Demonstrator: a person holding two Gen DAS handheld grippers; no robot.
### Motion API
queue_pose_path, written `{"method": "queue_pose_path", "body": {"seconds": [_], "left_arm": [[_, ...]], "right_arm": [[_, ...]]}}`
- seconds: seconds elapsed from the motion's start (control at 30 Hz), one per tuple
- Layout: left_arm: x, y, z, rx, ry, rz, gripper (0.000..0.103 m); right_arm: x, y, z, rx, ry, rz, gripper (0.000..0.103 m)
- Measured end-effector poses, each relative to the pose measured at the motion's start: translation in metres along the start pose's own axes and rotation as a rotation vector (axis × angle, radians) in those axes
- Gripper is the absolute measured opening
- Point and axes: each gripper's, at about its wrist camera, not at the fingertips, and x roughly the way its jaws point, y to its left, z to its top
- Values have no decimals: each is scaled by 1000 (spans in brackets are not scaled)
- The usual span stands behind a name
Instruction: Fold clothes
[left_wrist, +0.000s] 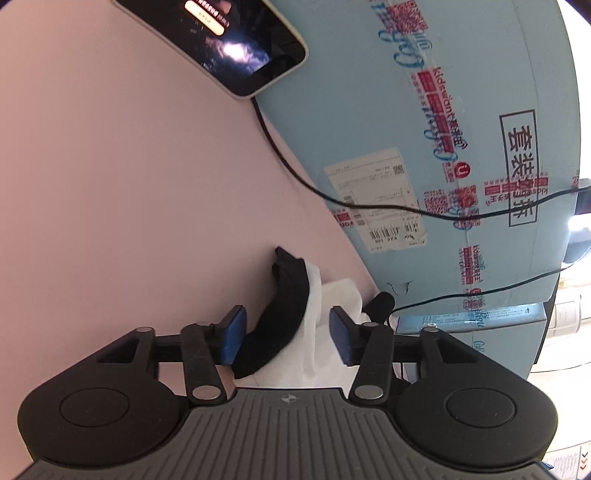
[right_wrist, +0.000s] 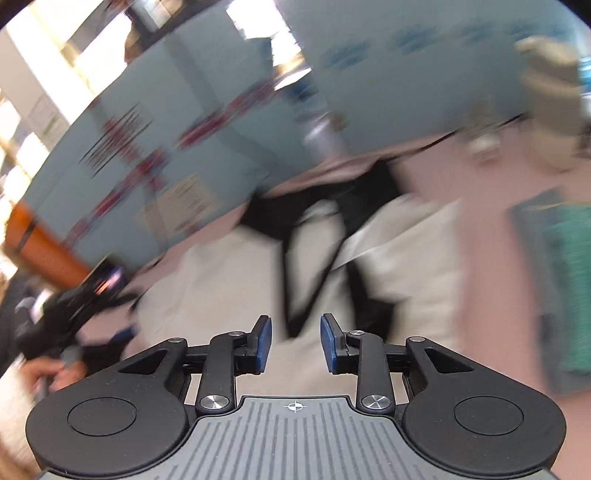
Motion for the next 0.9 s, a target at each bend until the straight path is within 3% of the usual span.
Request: {"method": "queue_pose_path", "body": {"seconds": [0.07,0.17,0.33,0.47,0.6,0.73,0.9], "left_arm": [[2,1,-3,-3,11,10,49],[3,2,-6,-2,14,14,50],[5,3,-6,0,6,13,50],[6,6,-5,-8,-4,-4,47],[11,8,-2,-27,-5,-17,38],[15,6,-2,-38,1,-45,16],[9,-4,-1,-34,-19,-155,9]], "right_arm": [[-1,-17,10,19,-34,-51,37],[5,-37,20,9,-42,-88,37],[27,-48,19,6,63,-43,37],[28,-45,0,-5,128,-10,37],[23,-39,-23,-34,184,-2,37],[21,-30,-36,-73,201,-4,37],[9,-23,-30,-57,158,-5,37]]}}
